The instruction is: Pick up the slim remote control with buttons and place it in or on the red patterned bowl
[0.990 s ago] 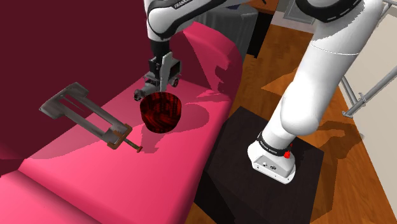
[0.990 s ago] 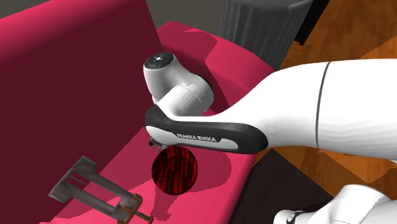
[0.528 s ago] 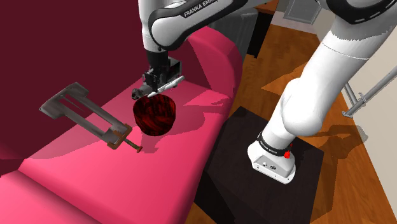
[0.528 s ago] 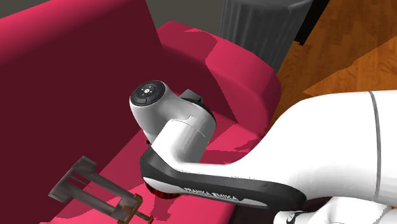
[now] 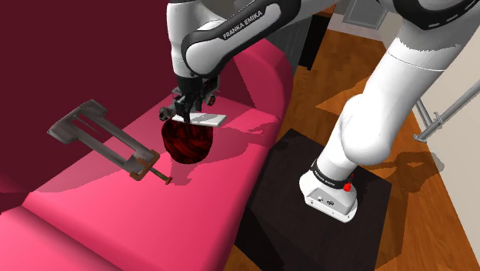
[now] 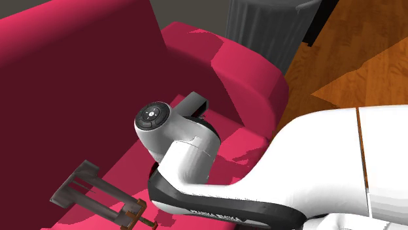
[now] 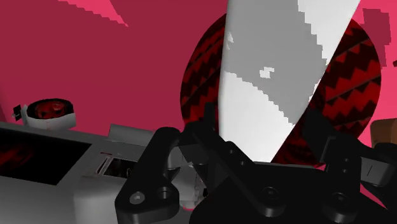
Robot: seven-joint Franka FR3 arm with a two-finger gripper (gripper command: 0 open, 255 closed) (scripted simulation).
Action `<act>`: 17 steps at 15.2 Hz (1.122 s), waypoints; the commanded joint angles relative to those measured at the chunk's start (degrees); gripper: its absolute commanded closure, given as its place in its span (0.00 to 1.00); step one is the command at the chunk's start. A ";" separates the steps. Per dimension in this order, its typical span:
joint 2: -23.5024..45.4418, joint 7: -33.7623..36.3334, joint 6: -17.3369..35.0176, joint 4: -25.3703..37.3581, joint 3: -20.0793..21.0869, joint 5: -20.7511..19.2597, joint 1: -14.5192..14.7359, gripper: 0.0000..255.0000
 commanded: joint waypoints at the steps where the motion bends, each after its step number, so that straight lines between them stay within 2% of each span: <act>1: 0.89 0.16 1.65 -0.73 0.02 -0.17 0.02 1.00; 7: 3.64 0.59 5.99 -2.35 0.00 -0.73 0.05 1.00; 15: 3.64 0.59 5.99 -2.35 0.00 -0.73 0.05 1.00; 16: 3.64 0.59 5.99 -2.35 0.00 -0.73 0.05 0.00; 17: 3.65 0.60 5.98 -2.32 0.00 -0.74 0.06 0.00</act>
